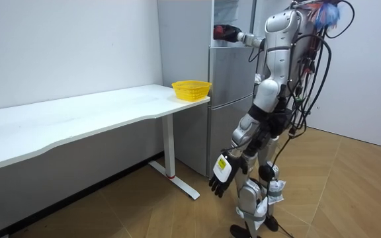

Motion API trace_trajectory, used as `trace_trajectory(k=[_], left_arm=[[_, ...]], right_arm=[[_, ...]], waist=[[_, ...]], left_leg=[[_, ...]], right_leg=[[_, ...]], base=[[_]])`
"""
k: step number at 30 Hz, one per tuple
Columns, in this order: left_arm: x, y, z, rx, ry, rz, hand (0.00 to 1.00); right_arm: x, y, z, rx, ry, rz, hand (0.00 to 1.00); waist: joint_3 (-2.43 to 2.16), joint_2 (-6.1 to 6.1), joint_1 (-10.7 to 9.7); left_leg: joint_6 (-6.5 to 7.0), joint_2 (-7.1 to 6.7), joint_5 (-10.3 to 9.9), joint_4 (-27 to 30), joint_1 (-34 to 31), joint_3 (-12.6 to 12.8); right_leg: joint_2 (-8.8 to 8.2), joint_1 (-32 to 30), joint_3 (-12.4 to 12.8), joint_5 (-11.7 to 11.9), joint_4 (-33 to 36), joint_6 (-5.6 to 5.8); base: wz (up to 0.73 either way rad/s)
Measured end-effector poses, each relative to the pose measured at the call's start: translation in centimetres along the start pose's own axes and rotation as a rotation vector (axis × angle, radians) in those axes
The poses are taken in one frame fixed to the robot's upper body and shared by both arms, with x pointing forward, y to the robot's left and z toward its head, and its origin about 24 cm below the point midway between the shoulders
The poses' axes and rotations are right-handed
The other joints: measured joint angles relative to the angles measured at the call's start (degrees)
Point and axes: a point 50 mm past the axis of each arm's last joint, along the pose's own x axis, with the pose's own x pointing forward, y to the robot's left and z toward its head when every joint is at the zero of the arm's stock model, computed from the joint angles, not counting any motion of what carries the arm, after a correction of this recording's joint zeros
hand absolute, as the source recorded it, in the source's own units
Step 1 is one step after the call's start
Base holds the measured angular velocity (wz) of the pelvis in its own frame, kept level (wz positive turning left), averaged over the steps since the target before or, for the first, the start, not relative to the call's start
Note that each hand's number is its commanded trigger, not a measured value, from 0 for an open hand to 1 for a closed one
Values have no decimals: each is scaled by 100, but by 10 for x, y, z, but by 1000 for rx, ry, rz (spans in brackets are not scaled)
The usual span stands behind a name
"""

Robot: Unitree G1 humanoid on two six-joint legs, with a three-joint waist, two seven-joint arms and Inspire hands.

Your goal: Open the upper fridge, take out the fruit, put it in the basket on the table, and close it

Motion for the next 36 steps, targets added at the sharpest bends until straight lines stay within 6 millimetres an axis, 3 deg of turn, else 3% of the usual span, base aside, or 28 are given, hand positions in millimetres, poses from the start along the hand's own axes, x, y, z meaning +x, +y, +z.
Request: trace_trajectory(k=[6,9,13,16,20,23,27,36], left_arm=[[1,-2,7,30,-28,-9,0],[1,-5,8,42,-34,-7,0],[0,-5,7,41,-33,-2,0],[0,-5,6,43,-31,-1,0],[0,-7,4,41,-30,-5,0],[0,-8,5,41,-45,9,0],[0,-11,4,37,-43,16,0],[0,-19,9,28,-68,-3,0]], right_arm=[[-12,16,4,4,-50,9,100],[-19,29,3,39,-74,5,100],[-28,32,5,39,-95,10,100],[-44,31,5,52,-114,-3,100],[-64,37,-6,75,-99,1,100],[-68,42,3,94,-144,14,100],[-79,50,21,61,-224,53,100],[-93,62,42,-81,-336,124,100]], waist=[[-37,133,12],[-2,185,-2],[4,198,-27],[-18,182,-20],[-22,183,-81],[5,249,-167],[-26,324,-206],[-23,303,-228]], left_leg=[[-3,19,0,-18,53,53],[-6,31,-2,-80,95,127],[-5,27,-3,-150,107,132],[-6,26,-2,-165,90,128],[-5,24,-2,-112,50,132],[-3,24,-2,-132,8,159],[-3,30,0,-171,31,185],[-3,35,-1,-176,30,231]], right_leg=[[0,6,17,3,14,-3],[0,10,44,4,13,-2],[1,-8,76,5,14,-1],[3,-29,79,7,5,-1],[1,-57,78,11,4,5],[-3,-94,75,26,8,11],[11,-109,141,30,9,11],[13,-134,179,39,20,8]], base=[[-1],[-10],[-5],[0],[0],[0],[-6],[-2]])
